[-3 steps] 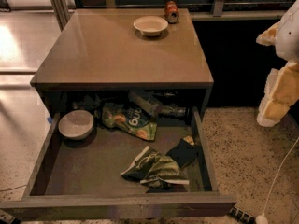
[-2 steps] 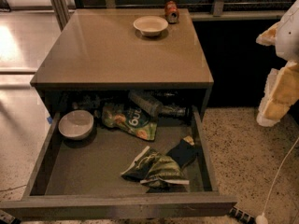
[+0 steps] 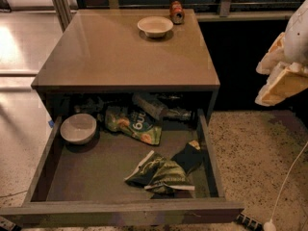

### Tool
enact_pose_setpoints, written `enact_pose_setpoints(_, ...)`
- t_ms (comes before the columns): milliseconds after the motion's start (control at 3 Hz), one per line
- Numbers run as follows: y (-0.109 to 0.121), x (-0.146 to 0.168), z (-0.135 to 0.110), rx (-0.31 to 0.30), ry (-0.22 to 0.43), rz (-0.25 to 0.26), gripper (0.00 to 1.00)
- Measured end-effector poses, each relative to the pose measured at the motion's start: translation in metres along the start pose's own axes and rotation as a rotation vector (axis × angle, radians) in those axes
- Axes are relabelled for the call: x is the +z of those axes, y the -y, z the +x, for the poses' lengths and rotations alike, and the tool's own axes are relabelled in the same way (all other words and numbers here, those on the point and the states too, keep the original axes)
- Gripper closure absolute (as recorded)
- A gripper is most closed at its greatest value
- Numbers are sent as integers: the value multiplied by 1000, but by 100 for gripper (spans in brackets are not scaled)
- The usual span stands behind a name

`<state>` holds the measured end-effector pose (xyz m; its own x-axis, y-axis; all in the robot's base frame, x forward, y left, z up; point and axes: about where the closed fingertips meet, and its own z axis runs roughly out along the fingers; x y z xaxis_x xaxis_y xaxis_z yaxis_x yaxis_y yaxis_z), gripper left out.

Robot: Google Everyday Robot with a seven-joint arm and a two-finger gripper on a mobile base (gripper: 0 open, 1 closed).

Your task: Close top drawer

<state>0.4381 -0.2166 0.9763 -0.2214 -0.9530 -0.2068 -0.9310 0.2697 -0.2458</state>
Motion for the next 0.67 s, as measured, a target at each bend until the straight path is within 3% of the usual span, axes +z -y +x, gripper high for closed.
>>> enact_pose_setpoints(667,0,0,0,0,0,0,96)
